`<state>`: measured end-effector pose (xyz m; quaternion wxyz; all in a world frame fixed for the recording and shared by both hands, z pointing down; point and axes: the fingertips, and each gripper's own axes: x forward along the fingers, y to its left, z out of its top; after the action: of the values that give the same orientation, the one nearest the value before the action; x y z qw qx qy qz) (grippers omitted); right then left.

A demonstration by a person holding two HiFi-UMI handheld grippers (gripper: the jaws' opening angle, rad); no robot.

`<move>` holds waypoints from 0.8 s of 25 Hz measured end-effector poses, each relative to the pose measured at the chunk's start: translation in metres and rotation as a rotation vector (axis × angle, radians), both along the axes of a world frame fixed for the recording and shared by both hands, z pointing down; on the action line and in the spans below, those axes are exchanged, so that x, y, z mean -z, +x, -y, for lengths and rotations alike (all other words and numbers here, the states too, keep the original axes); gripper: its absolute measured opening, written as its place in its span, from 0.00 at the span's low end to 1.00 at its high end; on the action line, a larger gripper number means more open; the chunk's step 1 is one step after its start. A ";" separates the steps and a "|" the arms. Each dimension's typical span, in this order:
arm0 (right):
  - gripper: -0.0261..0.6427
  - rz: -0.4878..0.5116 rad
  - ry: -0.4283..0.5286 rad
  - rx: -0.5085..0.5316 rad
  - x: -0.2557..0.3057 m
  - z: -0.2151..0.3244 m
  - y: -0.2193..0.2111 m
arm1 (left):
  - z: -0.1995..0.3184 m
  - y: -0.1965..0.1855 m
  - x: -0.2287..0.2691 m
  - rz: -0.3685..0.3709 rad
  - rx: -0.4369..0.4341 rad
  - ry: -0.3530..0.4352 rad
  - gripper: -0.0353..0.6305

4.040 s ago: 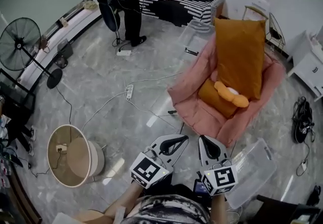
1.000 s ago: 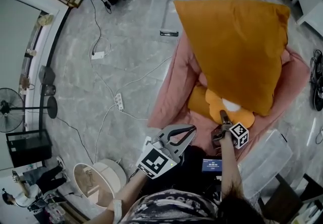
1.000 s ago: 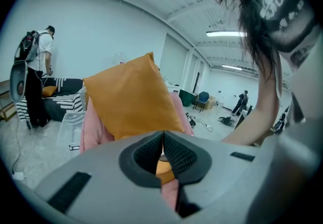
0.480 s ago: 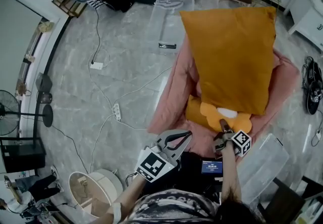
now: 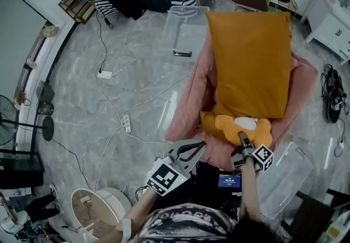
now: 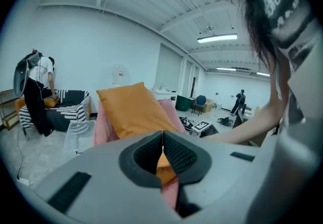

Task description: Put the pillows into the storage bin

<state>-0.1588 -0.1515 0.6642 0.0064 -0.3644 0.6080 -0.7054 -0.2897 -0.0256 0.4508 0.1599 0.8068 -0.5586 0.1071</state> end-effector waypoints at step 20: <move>0.23 0.088 0.169 -0.034 0.068 -0.090 0.005 | -0.140 0.000 0.002 -0.023 0.001 0.056 0.07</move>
<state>-0.1535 -0.0610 0.5965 0.0758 -0.3417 0.6580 -0.6667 -0.2900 0.1140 0.4487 0.1434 0.8120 -0.5598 0.0821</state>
